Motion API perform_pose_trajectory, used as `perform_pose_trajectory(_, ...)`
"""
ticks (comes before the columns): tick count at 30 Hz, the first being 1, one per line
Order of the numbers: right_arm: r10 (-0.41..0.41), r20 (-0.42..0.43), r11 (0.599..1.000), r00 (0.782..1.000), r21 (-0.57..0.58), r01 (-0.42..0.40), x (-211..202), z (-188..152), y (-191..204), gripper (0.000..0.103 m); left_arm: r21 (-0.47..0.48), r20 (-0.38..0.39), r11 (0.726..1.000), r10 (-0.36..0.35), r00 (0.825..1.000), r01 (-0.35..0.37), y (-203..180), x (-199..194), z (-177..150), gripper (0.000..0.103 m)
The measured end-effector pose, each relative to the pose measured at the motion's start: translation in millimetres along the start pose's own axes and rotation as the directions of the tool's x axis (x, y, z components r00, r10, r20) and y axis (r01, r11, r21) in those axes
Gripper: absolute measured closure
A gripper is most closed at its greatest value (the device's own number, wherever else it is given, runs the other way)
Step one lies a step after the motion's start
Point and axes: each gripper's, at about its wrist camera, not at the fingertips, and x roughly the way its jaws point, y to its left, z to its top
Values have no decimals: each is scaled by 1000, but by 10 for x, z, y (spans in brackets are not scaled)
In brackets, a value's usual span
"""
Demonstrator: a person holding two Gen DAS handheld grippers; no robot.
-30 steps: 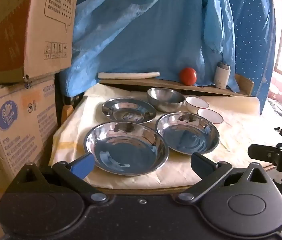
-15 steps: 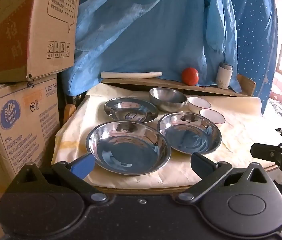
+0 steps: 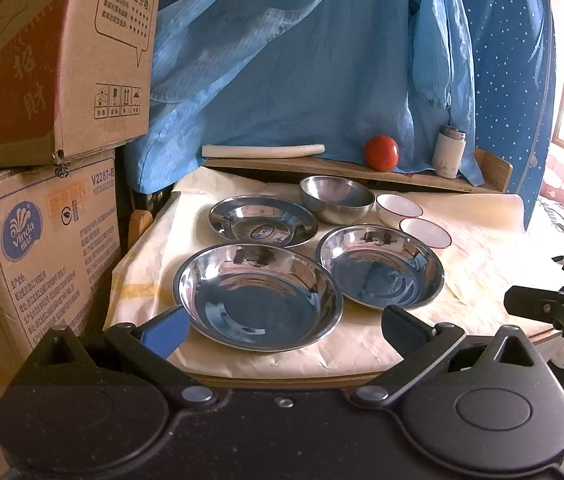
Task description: Organize plates and bowls
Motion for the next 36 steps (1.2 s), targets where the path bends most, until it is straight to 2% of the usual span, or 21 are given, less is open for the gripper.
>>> perform_pose_trajectory(36, -4, 0, 1000, 1000, 14, 4, -9, 2, -24, 0, 8, 0, 1000, -1, 1000, 1, -5, 13, 11, 1)
